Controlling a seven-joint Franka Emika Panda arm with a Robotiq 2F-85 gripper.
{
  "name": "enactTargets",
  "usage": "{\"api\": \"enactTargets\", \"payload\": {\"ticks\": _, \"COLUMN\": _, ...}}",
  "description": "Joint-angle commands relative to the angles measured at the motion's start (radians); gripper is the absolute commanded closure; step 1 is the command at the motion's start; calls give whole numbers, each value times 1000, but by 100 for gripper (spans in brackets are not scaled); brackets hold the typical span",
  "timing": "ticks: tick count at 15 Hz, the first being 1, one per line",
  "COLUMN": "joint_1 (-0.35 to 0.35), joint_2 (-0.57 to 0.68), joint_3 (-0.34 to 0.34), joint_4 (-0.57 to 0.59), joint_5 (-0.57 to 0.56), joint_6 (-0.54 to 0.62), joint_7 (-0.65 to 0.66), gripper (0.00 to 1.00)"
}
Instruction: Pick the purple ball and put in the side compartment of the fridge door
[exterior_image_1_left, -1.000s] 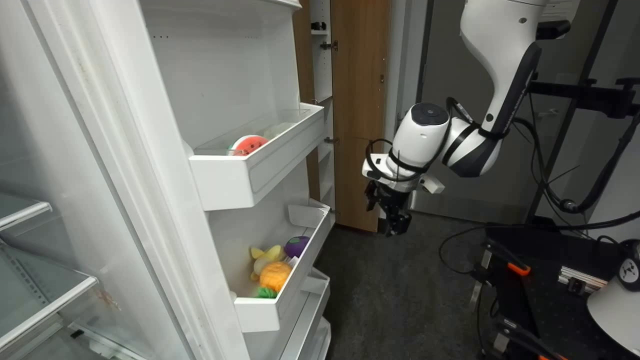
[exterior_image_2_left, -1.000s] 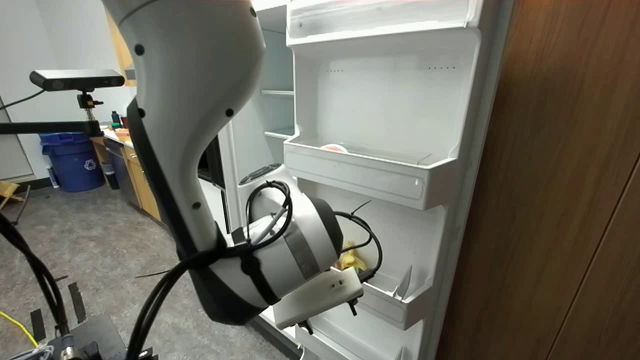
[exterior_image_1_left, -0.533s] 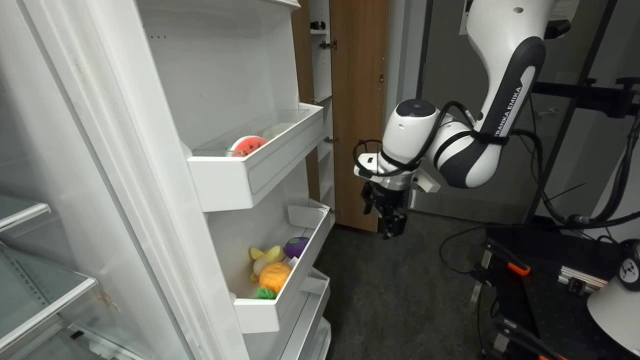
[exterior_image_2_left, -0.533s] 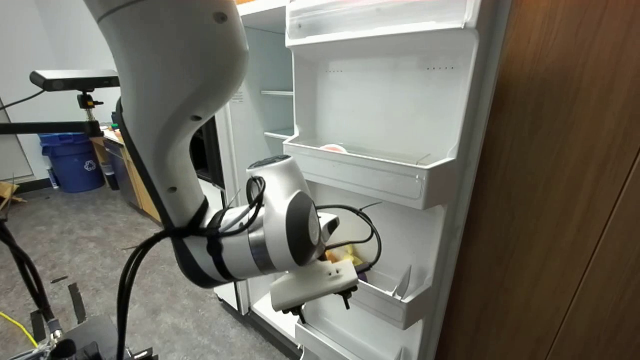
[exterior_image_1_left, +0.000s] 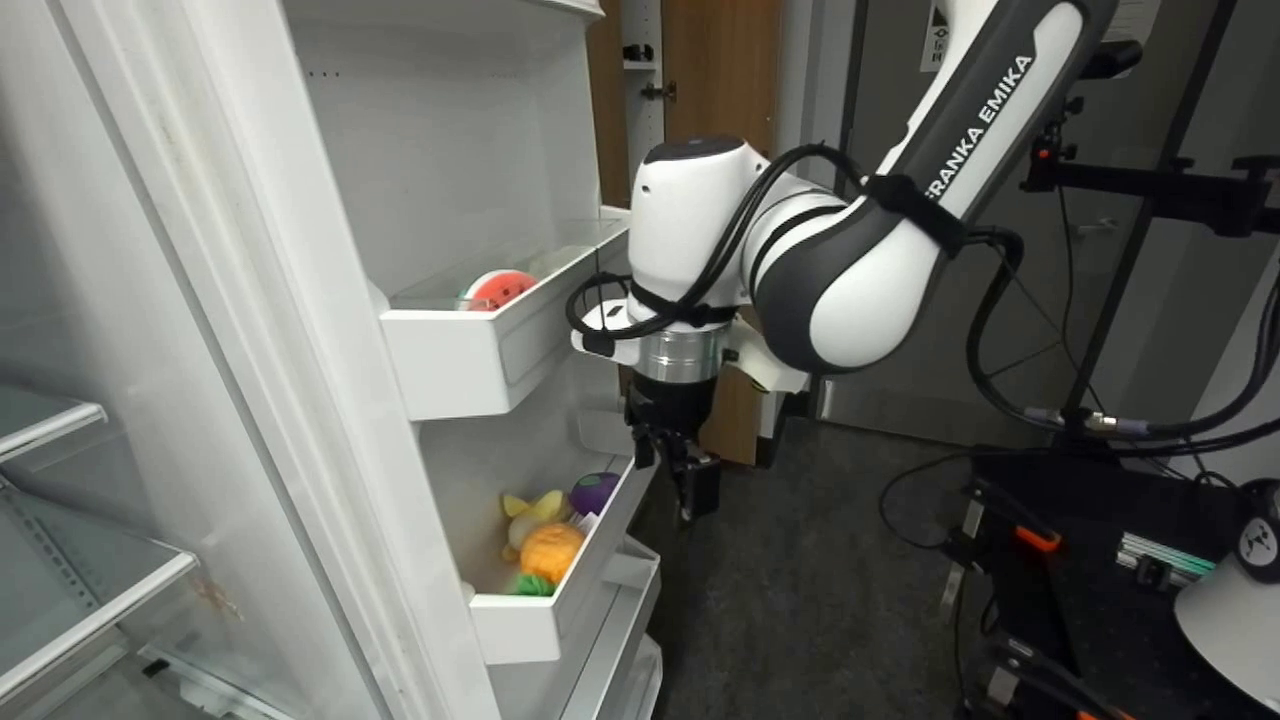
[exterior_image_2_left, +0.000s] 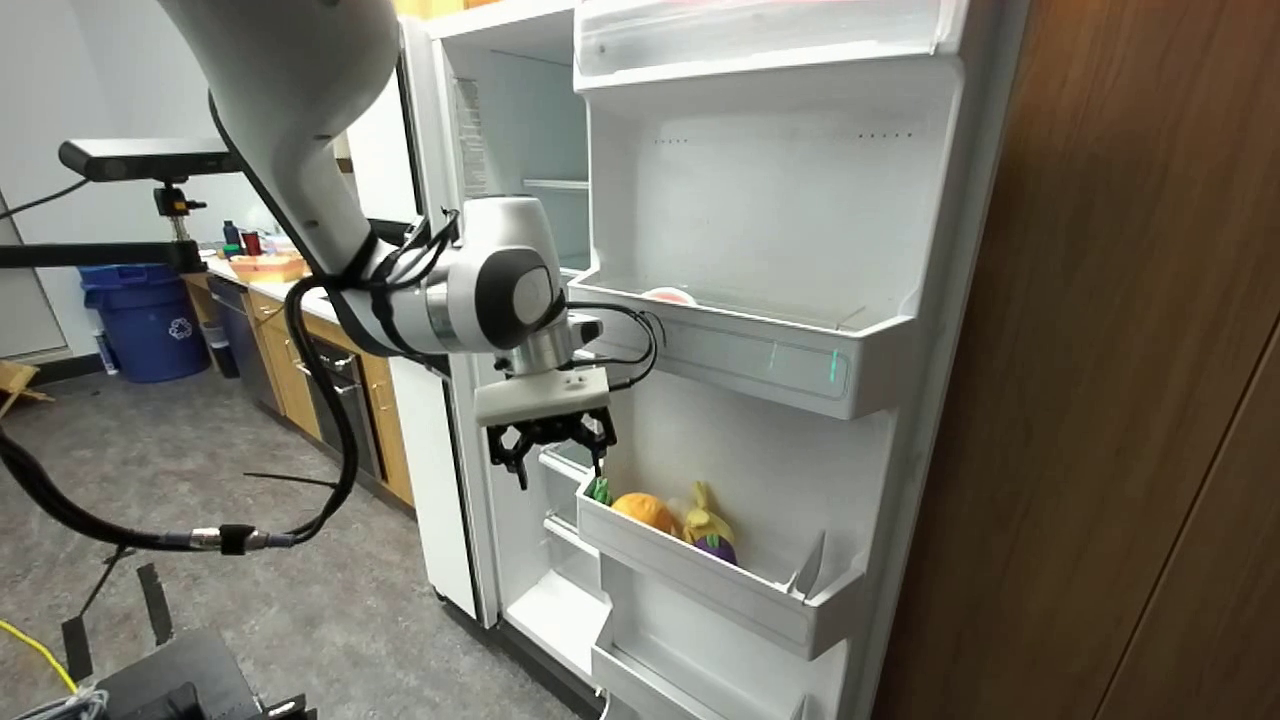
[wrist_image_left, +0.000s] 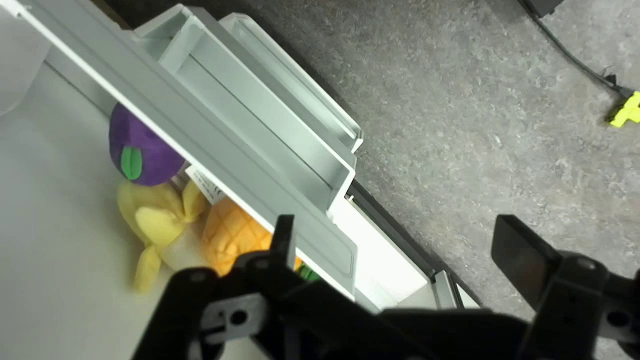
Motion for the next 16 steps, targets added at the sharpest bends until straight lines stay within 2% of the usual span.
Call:
{"api": "enactTargets", "payload": {"ticks": 1, "joint_1": 169, "joint_2": -19, "joint_3": -159, "joint_4": -2, "joint_5": 81, "joint_6": 16, "joint_7": -49, "gripper": 0}}
{"api": "enactTargets", "payload": {"ticks": 4, "joint_1": 199, "joint_2": -11, "joint_3": -203, "joint_4": -18, "joint_5": 79, "joint_6": 28, "joint_7": -48, "gripper": 0}}
{"api": "enactTargets", "payload": {"ticks": 9, "joint_1": 198, "joint_2": -10, "joint_3": -208, "joint_4": -22, "joint_5": 78, "joint_6": 36, "joint_7": -50, "gripper": 0}}
{"api": "enactTargets", "payload": {"ticks": 13, "joint_1": 302, "joint_2": -26, "joint_3": -323, "joint_4": -25, "joint_5": 30, "joint_6": 41, "joint_7": 63, "gripper": 0}}
{"api": "enactTargets", "payload": {"ticks": 16, "joint_1": 352, "joint_2": -34, "joint_3": -375, "joint_4": -23, "joint_5": 35, "joint_6": 44, "joint_7": 118, "gripper": 0}}
